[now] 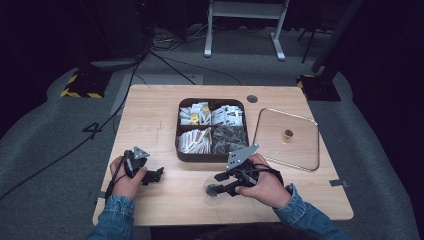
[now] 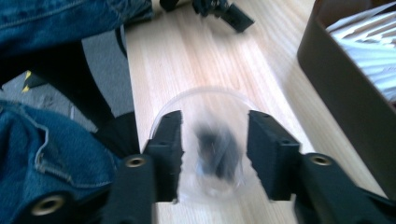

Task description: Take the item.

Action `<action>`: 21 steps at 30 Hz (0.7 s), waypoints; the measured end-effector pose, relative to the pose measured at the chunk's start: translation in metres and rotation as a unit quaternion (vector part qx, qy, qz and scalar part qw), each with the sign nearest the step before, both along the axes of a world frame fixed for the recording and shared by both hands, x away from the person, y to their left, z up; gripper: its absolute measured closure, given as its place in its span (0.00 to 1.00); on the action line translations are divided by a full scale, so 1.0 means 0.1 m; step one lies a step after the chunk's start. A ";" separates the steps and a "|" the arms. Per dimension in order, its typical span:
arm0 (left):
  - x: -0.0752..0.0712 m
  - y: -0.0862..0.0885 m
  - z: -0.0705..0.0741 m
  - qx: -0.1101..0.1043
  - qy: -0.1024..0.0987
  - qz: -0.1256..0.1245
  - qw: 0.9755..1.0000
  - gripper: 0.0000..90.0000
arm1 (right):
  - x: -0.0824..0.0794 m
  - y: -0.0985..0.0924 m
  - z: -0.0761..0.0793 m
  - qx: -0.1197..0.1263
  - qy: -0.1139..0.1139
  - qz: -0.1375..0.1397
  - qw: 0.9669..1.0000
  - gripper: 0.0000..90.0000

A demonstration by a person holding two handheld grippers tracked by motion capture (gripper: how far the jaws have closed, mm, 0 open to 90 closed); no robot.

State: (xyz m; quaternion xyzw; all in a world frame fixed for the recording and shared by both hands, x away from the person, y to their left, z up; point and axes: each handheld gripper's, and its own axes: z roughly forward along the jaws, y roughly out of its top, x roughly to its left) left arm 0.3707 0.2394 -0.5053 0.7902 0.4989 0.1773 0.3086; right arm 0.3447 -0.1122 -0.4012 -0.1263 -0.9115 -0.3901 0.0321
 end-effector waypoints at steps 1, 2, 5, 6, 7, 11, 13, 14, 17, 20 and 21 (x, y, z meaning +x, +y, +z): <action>0.00 0.00 0.00 0.000 0.000 0.000 1.000 0.00 | 0.00 0.00 0.00 0.004 -0.001 -0.002 1.000 0.60; 0.00 0.00 0.00 0.000 0.000 0.000 1.000 0.00 | 0.00 0.00 0.01 0.005 -0.002 -0.002 1.000 0.60; 0.00 0.00 0.00 0.000 0.000 0.000 1.000 0.00 | 0.00 0.00 0.03 0.015 -0.008 -0.005 1.000 0.60; 0.00 0.00 0.00 0.000 0.000 0.000 1.000 0.00 | 0.00 0.00 0.04 0.018 -0.010 -0.007 1.000 0.60; 0.00 0.00 0.00 0.000 0.000 0.000 1.000 0.00 | 0.01 -0.01 0.05 0.023 -0.011 -0.012 1.000 0.60; 0.00 0.00 0.00 0.000 0.000 0.000 1.000 0.00 | 0.06 -0.06 0.09 0.039 -0.019 -0.028 0.999 0.59; 0.00 0.00 0.00 0.000 0.000 0.000 1.000 0.00 | 0.08 -0.08 0.10 0.044 -0.020 -0.035 0.998 0.59; 0.00 0.00 0.00 0.000 0.000 0.000 1.000 0.00 | 0.09 -0.09 0.10 0.045 -0.020 -0.037 0.998 0.59; 0.00 0.00 0.00 0.000 0.000 0.000 1.000 0.00 | 0.11 -0.12 0.10 0.052 -0.021 -0.045 0.997 0.59; 0.00 0.00 0.00 0.000 0.000 0.000 1.000 0.00 | 0.13 -0.14 0.12 0.061 -0.024 -0.053 0.996 0.59; 0.00 0.00 0.00 0.000 0.000 0.000 1.000 0.00 | 0.14 -0.15 0.12 0.063 -0.023 -0.055 0.996 0.59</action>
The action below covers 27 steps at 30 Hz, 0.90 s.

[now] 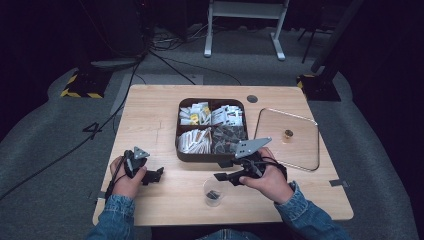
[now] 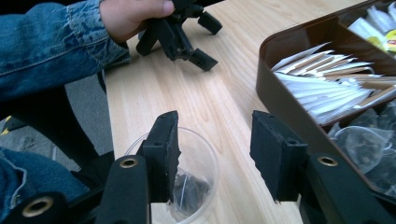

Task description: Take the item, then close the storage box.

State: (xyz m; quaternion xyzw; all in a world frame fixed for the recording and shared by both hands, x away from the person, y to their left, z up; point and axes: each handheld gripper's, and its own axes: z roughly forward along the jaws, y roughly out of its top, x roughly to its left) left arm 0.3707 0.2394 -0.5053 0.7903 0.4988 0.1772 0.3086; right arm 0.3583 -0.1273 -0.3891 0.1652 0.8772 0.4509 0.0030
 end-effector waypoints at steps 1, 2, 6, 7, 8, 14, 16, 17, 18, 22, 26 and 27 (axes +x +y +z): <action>0.00 0.00 0.00 0.000 0.000 0.000 1.000 0.00 | 0.01 -0.01 0.01 0.002 -0.002 -0.002 1.000 0.59; 0.00 0.00 0.00 0.000 0.000 0.000 1.000 0.00 | 0.01 -0.02 0.01 0.004 -0.004 -0.005 1.000 0.59; 0.00 0.00 0.00 0.000 0.000 -0.001 1.000 0.00 | 0.05 -0.05 0.05 0.012 -0.009 -0.015 1.000 0.59; 0.00 0.00 0.00 0.000 0.000 -0.001 1.000 0.00 | 0.06 -0.06 0.06 0.014 -0.010 -0.018 1.000 0.59; 0.00 0.01 0.00 0.001 0.001 -0.003 1.000 0.00 | 0.08 -0.08 0.07 0.016 -0.011 -0.022 1.000 0.59; 0.00 0.01 0.00 0.001 0.001 0.002 1.000 0.00 | 0.23 -0.27 0.07 0.026 -0.019 -0.066 0.997 0.59; 0.00 0.01 0.00 0.001 0.001 0.003 1.000 0.00 | 0.27 -0.34 0.09 0.030 -0.023 -0.081 0.996 0.59; 0.00 0.01 0.00 0.002 0.001 0.002 1.000 0.00 | 0.29 -0.36 0.11 0.031 -0.027 -0.089 0.995 0.59; 0.00 0.01 0.00 0.002 0.001 0.002 1.000 0.00 | 0.29 -0.36 0.11 0.031 -0.027 -0.089 0.995 0.59; 0.00 0.01 0.00 0.002 0.001 0.003 1.000 0.00 | 0.36 -0.49 0.16 0.034 -0.043 -0.118 0.991 0.58; 0.00 0.01 0.00 0.002 0.001 0.003 1.000 0.00 | 0.44 -0.57 0.16 0.037 -0.047 -0.139 0.989 0.57; 0.00 0.01 0.00 0.002 0.001 0.003 1.000 0.00 | 0.50 -0.65 0.16 0.038 -0.049 -0.156 0.986 0.56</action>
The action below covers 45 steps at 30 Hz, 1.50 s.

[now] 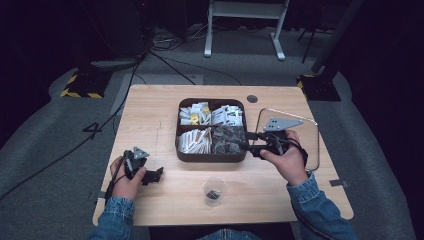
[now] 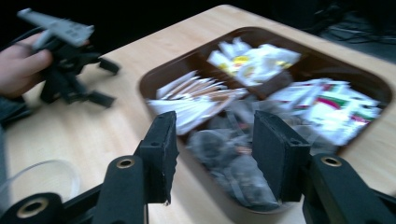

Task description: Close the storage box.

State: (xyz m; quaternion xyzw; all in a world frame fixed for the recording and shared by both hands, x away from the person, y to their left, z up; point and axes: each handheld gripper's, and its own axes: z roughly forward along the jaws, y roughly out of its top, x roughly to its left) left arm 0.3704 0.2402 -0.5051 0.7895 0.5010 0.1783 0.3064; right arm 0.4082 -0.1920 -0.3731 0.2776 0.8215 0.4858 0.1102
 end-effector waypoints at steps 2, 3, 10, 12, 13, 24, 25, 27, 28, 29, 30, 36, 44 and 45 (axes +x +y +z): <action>0.00 0.00 0.00 0.000 0.000 0.000 1.000 0.00 | 0.02 -0.03 0.00 0.001 -0.002 -0.007 1.000 0.56; 0.00 -0.01 0.00 -0.001 -0.002 -0.005 1.000 0.00 | 0.08 -0.11 0.00 -0.001 -0.009 -0.030 0.999 0.55; -0.03 0.00 0.00 0.001 -0.002 -0.013 1.000 0.00 | 0.26 -0.33 0.01 -0.001 -0.021 -0.083 0.996 0.54; -0.03 0.00 0.00 0.002 -0.002 -0.012 1.000 0.00 | 0.32 -0.38 0.00 -0.002 -0.020 -0.095 0.995 0.54; -0.03 0.00 0.00 0.001 -0.002 -0.011 1.000 0.00 | 0.35 -0.41 -0.01 -0.001 -0.017 -0.101 0.995 0.53; -0.04 0.00 0.00 -0.001 -0.001 -0.011 1.000 0.00 | 0.59 -0.65 -0.20 0.006 -0.001 -0.156 0.988 0.51; -0.04 0.00 0.00 -0.001 -0.001 -0.011 1.000 0.00 | 0.60 -0.68 -0.22 0.006 -0.001 -0.161 0.987 0.51; -0.04 0.00 0.00 -0.001 -0.001 -0.011 1.000 0.00 | 0.63 -0.74 -0.26 0.008 0.000 -0.175 0.985 0.50; -0.04 0.00 0.00 -0.001 -0.001 -0.011 1.000 0.00 | 0.64 -0.76 -0.29 0.006 -0.001 -0.182 0.983 0.50; -0.04 0.00 0.00 -0.001 -0.001 -0.011 1.000 0.00 | 0.66 -0.79 -0.31 0.000 -0.002 -0.189 0.982 0.50; -0.04 0.00 0.00 -0.001 -0.001 -0.011 1.000 0.00 | 0.68 -0.82 -0.34 -0.004 -0.001 -0.197 0.980 0.50; -0.04 0.00 0.00 -0.001 -0.001 -0.011 1.000 0.00 | 0.77 -0.97 -0.48 -0.012 -0.004 -0.234 0.972 0.49; -0.04 0.00 0.00 -0.002 -0.002 -0.011 1.000 0.00 | 0.85 -1.15 -0.67 -0.025 0.008 -0.269 0.963 0.45; -0.04 0.00 0.00 -0.002 -0.002 -0.011 1.000 0.00 | 0.86 -1.17 -0.69 -0.028 0.010 -0.271 0.962 0.45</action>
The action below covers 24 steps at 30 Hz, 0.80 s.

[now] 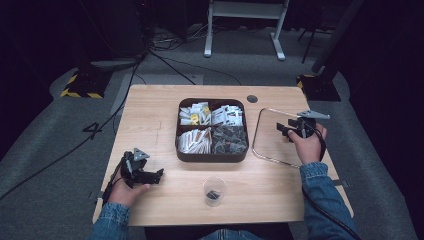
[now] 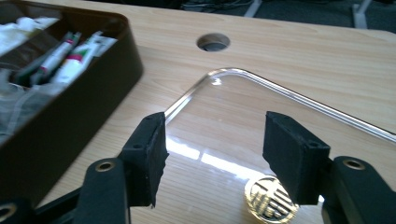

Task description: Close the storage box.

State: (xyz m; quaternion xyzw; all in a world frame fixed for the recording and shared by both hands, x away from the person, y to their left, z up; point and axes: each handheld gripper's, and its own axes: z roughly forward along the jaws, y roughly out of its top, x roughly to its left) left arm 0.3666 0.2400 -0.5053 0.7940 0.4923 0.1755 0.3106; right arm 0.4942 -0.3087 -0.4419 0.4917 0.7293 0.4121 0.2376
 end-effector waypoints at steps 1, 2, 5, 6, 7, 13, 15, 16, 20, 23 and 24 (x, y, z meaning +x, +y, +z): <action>0.00 0.00 0.00 0.000 0.000 0.000 1.000 0.00 | 0.01 -0.03 -0.03 -0.003 0.001 -0.006 1.000 0.44; 0.00 0.00 0.00 0.000 0.001 -0.001 1.000 0.00 | 0.02 -0.05 -0.05 -0.005 0.003 -0.009 1.000 0.43; 0.00 0.01 0.00 0.001 0.000 -0.004 1.000 0.00 | 0.04 -0.09 -0.12 -0.012 0.013 -0.017 1.000 0.41; -0.01 0.01 0.00 0.001 0.002 -0.005 1.000 0.00 | 0.05 -0.11 -0.14 -0.015 0.015 -0.020 1.000 0.41; -0.01 0.01 0.00 0.001 0.002 -0.006 1.000 0.00 | 0.05 -0.12 -0.16 -0.017 0.018 -0.023 0.999 0.41; -0.01 0.01 0.00 0.000 0.002 -0.005 1.000 0.00 | 0.08 -0.19 -0.28 -0.025 0.034 -0.038 0.998 0.40; -0.01 0.01 0.00 0.001 0.002 -0.005 1.000 0.00 | 0.09 -0.22 -0.34 -0.027 0.041 -0.047 0.998 0.40; -0.01 0.01 0.00 0.002 0.001 -0.005 1.000 0.00 | 0.09 -0.23 -0.36 -0.028 0.043 -0.047 0.998 0.40; -0.01 0.01 0.00 0.002 0.001 -0.005 1.000 0.00 | 0.10 -0.24 -0.43 -0.034 0.051 -0.049 0.997 0.40; -0.01 0.01 0.00 0.002 0.001 -0.004 1.000 0.00 | 0.11 -0.26 -0.47 -0.036 0.054 -0.051 0.997 0.42; -0.01 0.01 0.00 0.001 0.001 -0.005 1.000 0.00 | 0.12 -0.26 -0.48 -0.038 0.056 -0.051 0.996 0.43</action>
